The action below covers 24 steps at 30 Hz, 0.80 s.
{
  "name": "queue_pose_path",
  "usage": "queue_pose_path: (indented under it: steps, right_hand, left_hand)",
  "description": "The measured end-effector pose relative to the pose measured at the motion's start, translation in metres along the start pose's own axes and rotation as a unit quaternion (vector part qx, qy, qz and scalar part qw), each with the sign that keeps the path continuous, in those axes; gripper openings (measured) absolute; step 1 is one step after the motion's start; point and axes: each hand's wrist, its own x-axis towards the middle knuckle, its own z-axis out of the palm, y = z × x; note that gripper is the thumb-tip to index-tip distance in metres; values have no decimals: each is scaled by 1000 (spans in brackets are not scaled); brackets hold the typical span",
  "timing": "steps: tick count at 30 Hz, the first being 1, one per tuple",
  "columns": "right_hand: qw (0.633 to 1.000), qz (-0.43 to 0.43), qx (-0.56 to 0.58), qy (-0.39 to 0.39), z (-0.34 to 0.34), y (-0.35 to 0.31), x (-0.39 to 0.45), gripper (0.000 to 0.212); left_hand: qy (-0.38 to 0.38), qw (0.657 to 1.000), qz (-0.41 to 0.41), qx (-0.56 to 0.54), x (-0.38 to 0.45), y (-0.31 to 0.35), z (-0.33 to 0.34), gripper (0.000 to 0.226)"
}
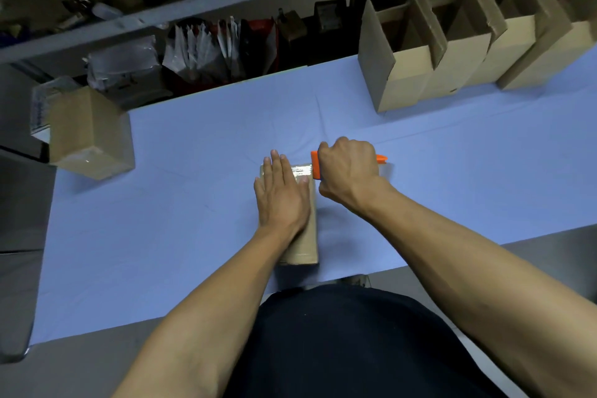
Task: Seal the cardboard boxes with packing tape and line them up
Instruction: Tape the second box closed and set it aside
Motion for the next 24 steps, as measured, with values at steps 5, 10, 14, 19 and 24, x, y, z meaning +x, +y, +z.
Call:
queue_pose_path:
  steps: [5, 10, 14, 19, 24]
  right_hand:
    - [999, 22, 28, -22, 17, 1, 4, 17]
    - [987, 93, 117, -54, 65, 5, 1, 58]
    - [990, 90, 100, -30, 83, 11, 11, 77]
    - [976, 76, 179, -95, 101, 10, 13, 79]
    - [953, 70, 283, -87, 113, 4, 5, 51]
  left_hand:
    - [12, 1000, -7, -1, -3, 6, 4, 67]
    - [25, 999, -10, -41, -8, -1, 3, 68]
    - [105, 958, -33, -265, -12, -11, -5, 69]
    - [110, 893, -176, -399, -13, -37, -13, 65]
    - [118, 875, -162, -440, -12, -48, -12, 40]
